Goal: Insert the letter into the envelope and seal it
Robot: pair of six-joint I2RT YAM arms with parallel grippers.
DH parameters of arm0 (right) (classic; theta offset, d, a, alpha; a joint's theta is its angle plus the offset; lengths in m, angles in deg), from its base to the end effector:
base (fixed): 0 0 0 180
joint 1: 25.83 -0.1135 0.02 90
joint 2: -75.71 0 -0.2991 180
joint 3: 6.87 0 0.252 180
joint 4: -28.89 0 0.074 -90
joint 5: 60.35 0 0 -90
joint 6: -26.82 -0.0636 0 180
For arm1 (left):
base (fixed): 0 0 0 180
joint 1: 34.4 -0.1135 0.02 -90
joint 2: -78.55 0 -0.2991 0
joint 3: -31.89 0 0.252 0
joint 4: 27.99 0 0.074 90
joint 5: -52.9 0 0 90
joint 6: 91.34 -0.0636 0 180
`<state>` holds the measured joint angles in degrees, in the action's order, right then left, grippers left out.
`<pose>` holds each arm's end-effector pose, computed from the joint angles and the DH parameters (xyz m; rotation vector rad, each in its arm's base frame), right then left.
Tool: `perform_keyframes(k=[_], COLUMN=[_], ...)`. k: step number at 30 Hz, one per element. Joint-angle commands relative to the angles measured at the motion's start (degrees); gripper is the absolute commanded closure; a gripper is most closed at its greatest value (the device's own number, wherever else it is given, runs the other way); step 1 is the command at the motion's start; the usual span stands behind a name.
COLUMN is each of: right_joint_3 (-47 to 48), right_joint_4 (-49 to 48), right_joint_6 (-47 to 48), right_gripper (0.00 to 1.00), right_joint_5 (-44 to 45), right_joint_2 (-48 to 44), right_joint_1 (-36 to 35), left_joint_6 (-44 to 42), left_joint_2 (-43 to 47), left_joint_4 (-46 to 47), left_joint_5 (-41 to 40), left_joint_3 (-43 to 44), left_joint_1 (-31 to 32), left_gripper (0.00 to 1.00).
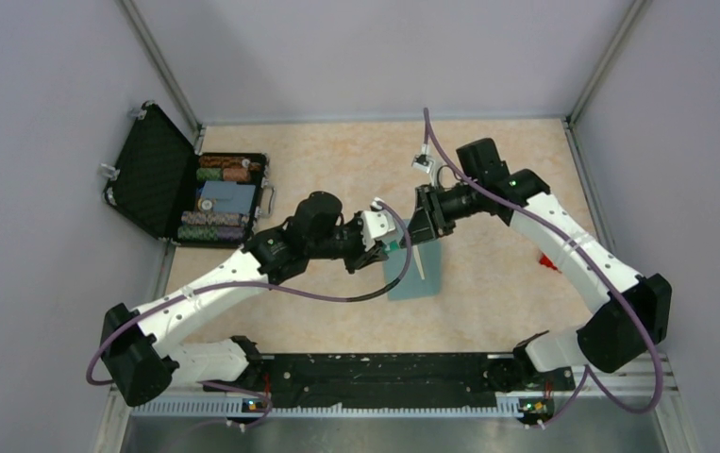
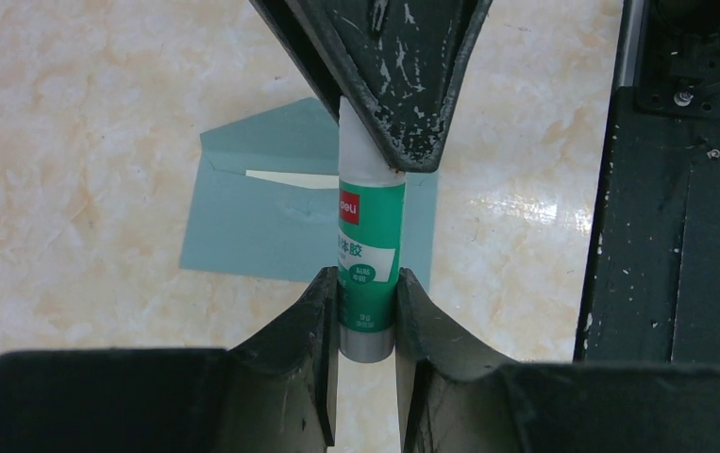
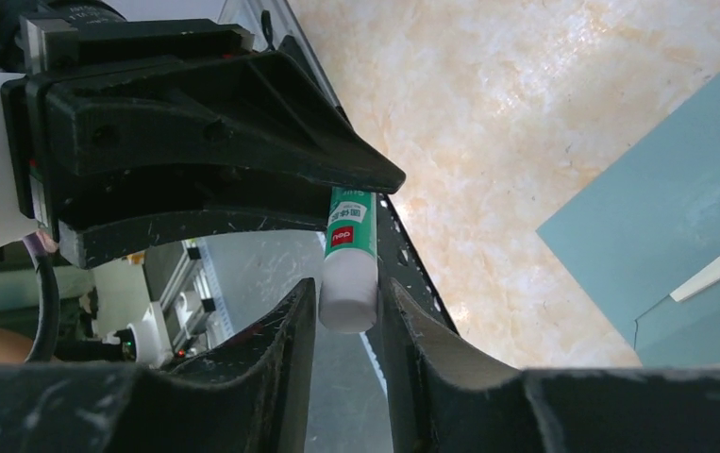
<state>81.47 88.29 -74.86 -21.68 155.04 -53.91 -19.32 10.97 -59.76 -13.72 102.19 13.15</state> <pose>0.2290 0.1784 0.3593 -0.7654 2.3531 1.4004 0.1659 -0.2187 0.3377 1.3518 1.6278 -0.7356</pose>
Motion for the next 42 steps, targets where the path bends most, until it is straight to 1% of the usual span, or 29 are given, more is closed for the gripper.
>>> perform_keyframes(k=[1,4,5,7,9,10,11,12,13,14,15,16,19,23,26,30,37,40,42], right_joint_3=[-0.05,-0.35,-0.49,-0.92,-1.36,-1.48,-1.58,-1.68,-1.71,-1.9,-2.11,-2.26,-2.74,-2.58,-2.49,-2.5,-2.49,-2.54,-2.66], right_joint_4=[-1.51,-1.38,-1.4,-2.02,-2.52,-2.82,-2.88,-3.0,-3.08,-3.2,-3.32,-3.56,-4.48,-4.93,-4.97,-5.07,-5.03,-5.07,-5.04], right_joint_6=[-0.14,-0.04,-0.07,-0.46,-0.58,-0.55,-0.31,-0.15,0.0,-0.01,-0.01,-0.06,-1.04,-1.65,-1.71,-1.78,-1.68,-1.6,-1.54], right_gripper=[0.69,0.69,0.71,0.84,0.99,1.0,1.0,1.0,1.0,1.0,1.0,1.0,1.0,1.0,1.0,1.0,1.0,1.0,1.0], right_joint_5=[-1.42,-1.34,-1.35,-1.31,-1.25,-1.11,-1.12,-1.2,-1.43,-1.99,-2.34,-2.71,-3.45,-3.95,-3.84,-3.71,-3.6,-3.46,-3.39], right_joint_2=[-1.29,-1.32,-1.41,-1.56,-1.67,-1.79,-1.86,-1.97,-2.04,-2.07,-2.12,-2.19,-2.34,-2.5,-2.58,-2.69,-2.73,-2.85,-2.94], right_joint_1=[-0.69,-0.71,-0.79,-0.76,-0.82,-0.76,-0.78,-0.8,-0.76,-0.79,-0.76,-0.75,-0.74,-0.74,-0.71,-0.71,-0.74,-0.68,-0.68], left_joint_6=[2.21,2.62,2.64,2.76,2.93,2.99,3.26,3.56,4.39,5.28,6.27,7.35,9.22,9.0,8.07,6.55,5.33,5.45,5.72], left_joint_2=[0.02,-0.06,-0.09,-0.18,-0.27,-0.32,-0.36,-0.35,-0.37,-0.45,-0.53,-0.8,-1.66,-2.12,-2.21,-2.76,-3.92,-4.46,-4.81], left_joint_4=[3.93,4.02,4.02,4.16,4.12,4.11,4.11,4.17,4.26,4.47,4.73,4.87,5.16,5.43,4.96,3.99,3.01,2.65,2.62], left_joint_5=[1.05,1.12,1.34,1.72,2.29,2.43,2.46,2.61,2.81,3.47,4.42,5.49,9.94,11.36,12.35,12.62,12.39,11.56,10.69], left_joint_3=[2.53,2.53,2.53,2.66,2.76,2.79,2.91,3.03,3.15,3.41,3.66,4.06,4.89,4.98,5.16,5.59,6.13,6.21,6.2], left_joint_1=[-0.34,-0.52,-0.53,-0.57,-0.62,-0.62,-0.62,-0.62,-0.68,-0.86,-1.09,-1.47,-2.34,-2.46,-2.46,-2.46,-2.46,-2.46,-2.46], left_gripper=[1.0,1.0,1.0,1.0,1.0,0.99,0.88,0.75,0.65,0.57,0.53,0.51,0.53,0.56,0.56,0.54,0.62,0.62,0.59])
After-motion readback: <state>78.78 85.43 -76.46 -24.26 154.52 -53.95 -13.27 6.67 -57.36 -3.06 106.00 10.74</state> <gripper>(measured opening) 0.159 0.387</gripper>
